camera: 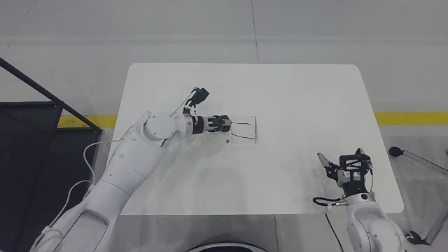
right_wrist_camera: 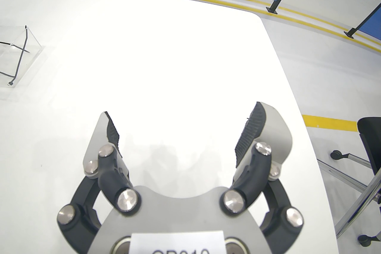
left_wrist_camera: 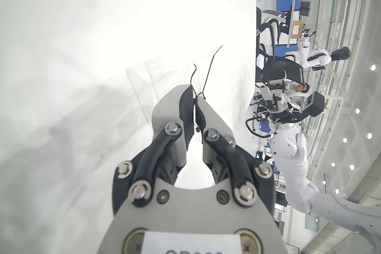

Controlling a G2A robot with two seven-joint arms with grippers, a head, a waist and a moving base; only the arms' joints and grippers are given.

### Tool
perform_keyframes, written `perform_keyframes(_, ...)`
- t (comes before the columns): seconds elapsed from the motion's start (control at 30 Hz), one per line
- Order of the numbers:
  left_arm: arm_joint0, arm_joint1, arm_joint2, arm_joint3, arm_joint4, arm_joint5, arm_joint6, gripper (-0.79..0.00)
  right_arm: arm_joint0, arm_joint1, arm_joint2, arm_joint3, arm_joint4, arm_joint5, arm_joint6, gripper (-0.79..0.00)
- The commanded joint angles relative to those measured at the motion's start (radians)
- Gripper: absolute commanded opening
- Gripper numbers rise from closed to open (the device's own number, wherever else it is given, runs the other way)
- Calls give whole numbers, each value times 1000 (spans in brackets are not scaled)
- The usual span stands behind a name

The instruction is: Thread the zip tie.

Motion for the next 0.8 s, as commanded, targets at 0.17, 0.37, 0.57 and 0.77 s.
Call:
perform_keyframes(0.17, 61, 28, -66, -92, 3, -65, -25, -785, 0, 0, 0, 0, 0, 0, 0, 0)
perform_keyframes(0.37, 143, 55, -141, -183, -44, -170, -68, -785, 0, 0, 0, 0, 0, 0, 0, 0)
perform_keyframes(0.57, 198, 78, -198, -234, -44, -282, -123, -785, 0, 0, 0, 0, 0, 0, 0, 0)
perform_keyframes(0.77, 198, 78, -198, -234, -44, -282, -123, -785, 0, 0, 0, 0, 0, 0, 0, 0)
